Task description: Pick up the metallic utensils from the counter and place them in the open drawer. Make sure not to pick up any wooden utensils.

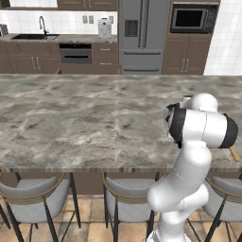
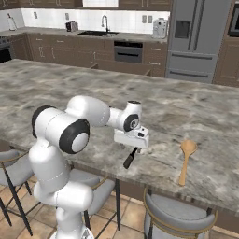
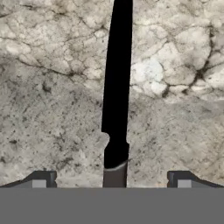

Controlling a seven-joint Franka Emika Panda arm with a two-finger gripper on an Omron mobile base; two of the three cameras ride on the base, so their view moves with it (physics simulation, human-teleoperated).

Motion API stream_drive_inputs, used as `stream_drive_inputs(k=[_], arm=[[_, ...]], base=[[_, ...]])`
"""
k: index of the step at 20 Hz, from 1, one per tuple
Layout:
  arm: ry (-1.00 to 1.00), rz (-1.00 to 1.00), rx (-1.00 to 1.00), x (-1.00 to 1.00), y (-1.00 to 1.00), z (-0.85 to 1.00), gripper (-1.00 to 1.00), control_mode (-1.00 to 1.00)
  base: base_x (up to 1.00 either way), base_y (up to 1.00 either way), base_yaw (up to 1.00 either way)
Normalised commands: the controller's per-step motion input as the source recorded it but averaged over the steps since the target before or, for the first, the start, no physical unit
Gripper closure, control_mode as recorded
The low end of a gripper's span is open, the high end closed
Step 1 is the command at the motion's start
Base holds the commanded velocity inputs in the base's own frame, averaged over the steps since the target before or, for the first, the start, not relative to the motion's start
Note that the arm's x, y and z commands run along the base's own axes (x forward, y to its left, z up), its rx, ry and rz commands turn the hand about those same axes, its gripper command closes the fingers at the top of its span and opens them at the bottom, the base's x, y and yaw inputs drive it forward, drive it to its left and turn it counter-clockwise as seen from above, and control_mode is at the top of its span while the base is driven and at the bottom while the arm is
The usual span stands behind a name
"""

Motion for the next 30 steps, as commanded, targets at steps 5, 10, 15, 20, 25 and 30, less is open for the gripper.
stream_drive_inputs(k=[5,10,15,20,25,30], arm=[[0.0,0.02,0.01,0.0,0.0,-0.42,-1.0,-1.0],[0.02,0.03,0.0,-0.22,0.0,0.1,-1.0,-1.0],[0.0,0.01,0.0,-0.27,0.05,0.25,-1.0,-1.0],[0.0,0.0,0.0,-0.34,0.16,-0.04,-1.0,-1.0],[-0.02,0.0,0.0,-0.03,0.22,-0.2,-1.0,-1.0],[0.0,0.0,0.0,0.0,0.15,-0.2,-1.0,-1.0]], base=[[0.0,0.0,0.0],[0.0,0.0,0.0],[0.0,0.0,0.0],[0.0,0.0,0.0],[0.0,0.0,0.0],[0.0,0.0,0.0]])
